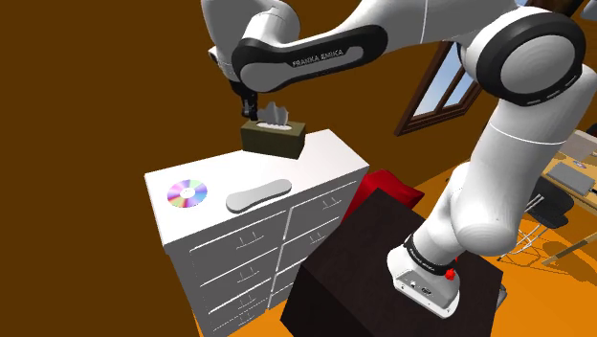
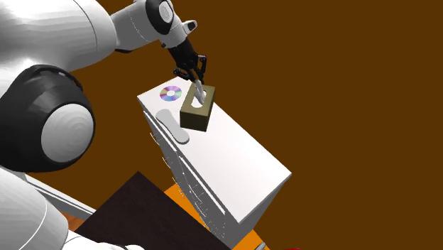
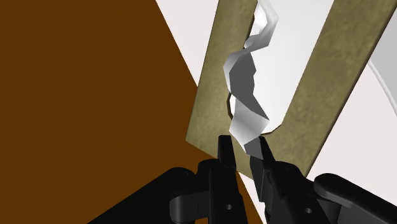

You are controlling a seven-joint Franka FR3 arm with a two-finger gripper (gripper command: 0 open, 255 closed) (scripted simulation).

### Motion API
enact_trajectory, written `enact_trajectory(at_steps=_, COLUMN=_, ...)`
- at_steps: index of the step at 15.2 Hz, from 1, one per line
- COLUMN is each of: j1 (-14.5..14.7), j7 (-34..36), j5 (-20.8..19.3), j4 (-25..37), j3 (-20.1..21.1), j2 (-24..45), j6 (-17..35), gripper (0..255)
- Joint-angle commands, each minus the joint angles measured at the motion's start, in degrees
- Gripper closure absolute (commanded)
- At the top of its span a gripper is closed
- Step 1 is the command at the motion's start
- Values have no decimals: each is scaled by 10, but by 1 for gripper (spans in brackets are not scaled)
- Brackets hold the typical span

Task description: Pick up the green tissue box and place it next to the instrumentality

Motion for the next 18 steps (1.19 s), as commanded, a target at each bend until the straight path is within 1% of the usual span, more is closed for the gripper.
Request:
enact_trajectory(at_steps=1, j1=0, j7=6, j5=-2, j4=-10, j3=0, j2=2, j6=12, gripper=255)
enact_trajectory(at_steps=14, j1=-1, j7=45, j5=-23, j4=-64, j3=-5, j2=38, j6=93, gripper=255)
enact_trajectory(at_steps=18, j1=-1, j7=45, j5=-23, j4=-64, j3=-5, j2=38, j6=93, gripper=255)
